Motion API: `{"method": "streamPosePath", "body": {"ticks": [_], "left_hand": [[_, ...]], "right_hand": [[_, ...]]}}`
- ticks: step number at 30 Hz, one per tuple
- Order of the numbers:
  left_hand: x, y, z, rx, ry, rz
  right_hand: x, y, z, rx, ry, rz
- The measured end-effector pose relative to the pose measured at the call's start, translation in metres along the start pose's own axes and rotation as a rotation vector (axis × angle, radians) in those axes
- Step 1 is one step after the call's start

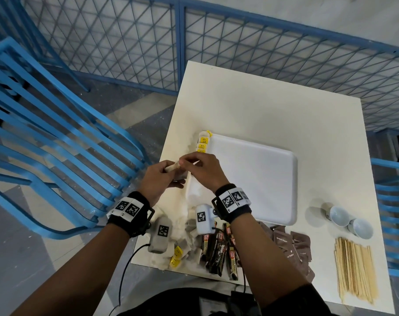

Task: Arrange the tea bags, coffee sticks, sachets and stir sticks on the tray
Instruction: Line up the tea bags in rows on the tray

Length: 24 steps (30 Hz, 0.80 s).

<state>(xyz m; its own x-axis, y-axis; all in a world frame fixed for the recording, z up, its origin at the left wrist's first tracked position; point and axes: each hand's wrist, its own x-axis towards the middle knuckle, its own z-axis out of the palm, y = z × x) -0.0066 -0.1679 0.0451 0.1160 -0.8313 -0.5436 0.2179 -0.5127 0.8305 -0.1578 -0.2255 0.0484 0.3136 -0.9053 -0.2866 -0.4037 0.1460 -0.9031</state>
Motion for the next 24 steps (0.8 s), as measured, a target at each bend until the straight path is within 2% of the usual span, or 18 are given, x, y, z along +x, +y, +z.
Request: {"method": "streamPosePath", "body": {"ticks": [3, 12, 16, 18, 20, 24], "left_hand": [[-0.0018, 0.0008, -0.0009, 0.007, 0.002, 0.010], [-0.0050, -0.0007, -0.0016, -0.043, 0.026, 0.032], [-0.0050, -0.0002, 0.0005, -0.062, 0.048, 0.057], [-0.0053, -0.0001, 0.0006, -0.056, 0.044, 0.061], [-0.0059, -0.0011, 0.0007, -0.047, 0.036, 0.066], [-0.0072, -0.0034, 0.0009, -0.010, 0.015, 0.079]], "right_hand": [[-0.0001, 0.0010, -0.0028, -0.007, -0.014, -0.036], [-0.0027, 0.0063, -0.0056, 0.096, 0.101, -0.016], [-0.0051, 0.0076, -0.0013, 0.058, 0.256, -0.031], [-0.0056, 0.0051, -0.0007, 0.071, 0.234, -0.001], [-0.0073, 0.0008, -0.0021, 0.073, 0.152, 0.017], [-0.0083, 0.0003, -0.0036, -0.022, 0.075, -0.082]]}}
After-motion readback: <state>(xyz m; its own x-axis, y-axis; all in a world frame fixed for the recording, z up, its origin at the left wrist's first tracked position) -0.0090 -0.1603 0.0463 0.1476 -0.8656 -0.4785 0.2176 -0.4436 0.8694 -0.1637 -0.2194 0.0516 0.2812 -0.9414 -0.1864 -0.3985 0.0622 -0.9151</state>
